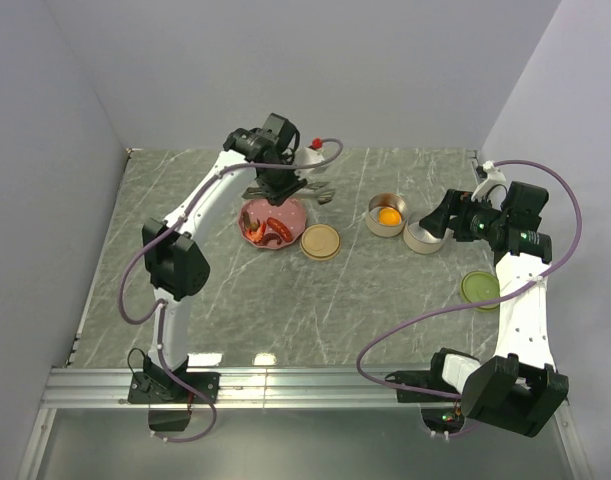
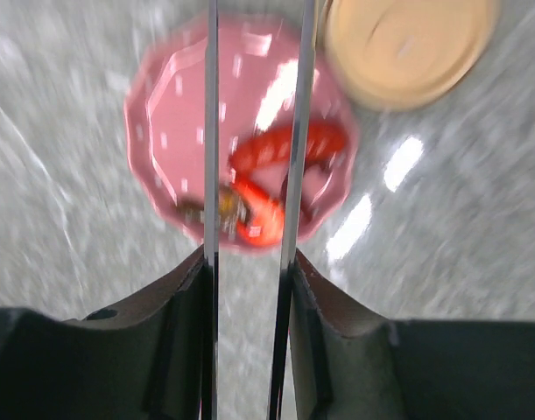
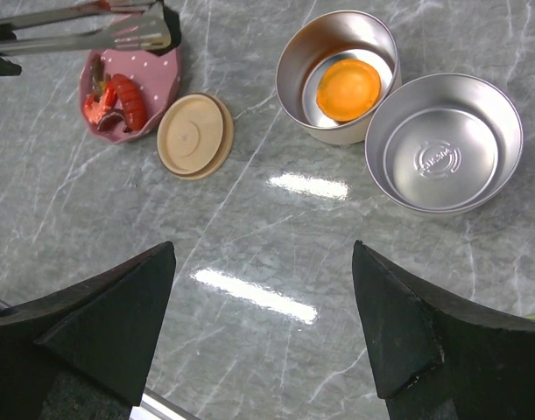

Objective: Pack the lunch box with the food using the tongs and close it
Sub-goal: Place the food into the lunch box

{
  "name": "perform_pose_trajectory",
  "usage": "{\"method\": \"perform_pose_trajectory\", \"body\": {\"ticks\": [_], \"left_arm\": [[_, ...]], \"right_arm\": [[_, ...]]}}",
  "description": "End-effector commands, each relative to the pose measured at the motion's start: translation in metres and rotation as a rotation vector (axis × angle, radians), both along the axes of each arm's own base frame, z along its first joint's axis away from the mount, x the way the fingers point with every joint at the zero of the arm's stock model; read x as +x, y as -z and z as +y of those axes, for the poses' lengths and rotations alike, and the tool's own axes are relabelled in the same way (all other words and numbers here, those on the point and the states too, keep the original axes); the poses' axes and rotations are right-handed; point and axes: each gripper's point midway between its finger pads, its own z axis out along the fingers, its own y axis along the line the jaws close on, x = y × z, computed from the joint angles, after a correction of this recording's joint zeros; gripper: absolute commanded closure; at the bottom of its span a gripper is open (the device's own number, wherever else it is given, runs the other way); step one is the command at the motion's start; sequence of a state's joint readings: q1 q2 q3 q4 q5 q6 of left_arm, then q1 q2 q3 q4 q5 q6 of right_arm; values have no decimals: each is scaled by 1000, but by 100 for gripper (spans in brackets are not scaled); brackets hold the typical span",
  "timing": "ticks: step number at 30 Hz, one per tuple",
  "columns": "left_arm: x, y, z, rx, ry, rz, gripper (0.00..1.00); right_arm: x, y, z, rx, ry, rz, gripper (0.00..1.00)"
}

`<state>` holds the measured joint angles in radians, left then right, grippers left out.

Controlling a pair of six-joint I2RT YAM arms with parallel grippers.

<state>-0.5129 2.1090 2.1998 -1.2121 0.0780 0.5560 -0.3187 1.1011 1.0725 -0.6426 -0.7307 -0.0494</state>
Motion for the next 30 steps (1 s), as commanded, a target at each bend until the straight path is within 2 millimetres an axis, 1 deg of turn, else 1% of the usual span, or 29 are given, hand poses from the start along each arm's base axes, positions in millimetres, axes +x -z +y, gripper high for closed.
{"method": "perform_pose_trajectory", "body": {"ticks": [1, 2, 3, 7, 9, 10, 12, 13, 15, 16, 18, 19, 21, 22, 23, 25, 26, 27, 29, 30], "left_arm": [[5, -81, -49, -248, 68, -199, 90], [3, -85, -59, -290, 87, -199, 91], [5, -93, -71, -331, 105, -226, 91], [1, -107, -103, -444, 170, -245, 91], [-2, -110, -119, -486, 204, -246, 91], [1, -111, -127, -505, 221, -260, 90], [-2, -110, -139, -526, 255, -261, 90], [0, -109, -144, -531, 266, -275, 90], [-1, -103, -151, -520, 279, -279, 89], [2, -95, -154, -507, 279, -275, 89], [3, -88, -157, -480, 279, -272, 89], [5, -75, -158, -449, 281, -258, 89], [4, -67, -161, -426, 282, -250, 88], [5, -59, -161, -407, 282, -245, 88], [3, -57, -164, -403, 288, -249, 88], [6, -49, -162, -376, 274, -255, 88], [4, -46, -164, -369, 278, -254, 88], [6, -39, -165, -357, 274, -246, 87], [6, -35, -167, -341, 269, -245, 87], [6, -29, -168, -334, 268, -233, 87]], "right_arm": [[4, -14, 2, 1, -7, -51, 12], [4, -15, 2, -2, -7, -57, 12], [4, -15, 2, -3, -5, -55, 12], [4, -16, 1, -7, -1, -58, 12], [3, -16, 1, -8, 0, -56, 12], [3, -17, 1, -8, 1, -60, 12], [3, -16, 1, -10, 1, -59, 12], [2, -16, 0, -13, 4, -58, 12], [2, -17, 0, -19, 3, -63, 12], [2, -17, -1, -23, 4, -64, 12], [0, -15, -1, -28, 4, -61, 12], [0, -16, -1, -32, 7, -63, 12], [-1, -13, -2, -36, 8, -62, 12], [-1, -14, -1, -37, 8, -63, 12], [-2, -12, -1, -38, 7, -61, 12], [-2, -12, -2, -39, 9, -60, 12], [-2, -12, -2, -41, 10, -61, 12], [-2, -11, -2, -39, 9, -58, 12], [-2, -11, -2, -44, 8, -61, 12], [-2, -10, -3, -44, 10, -56, 12]]}}
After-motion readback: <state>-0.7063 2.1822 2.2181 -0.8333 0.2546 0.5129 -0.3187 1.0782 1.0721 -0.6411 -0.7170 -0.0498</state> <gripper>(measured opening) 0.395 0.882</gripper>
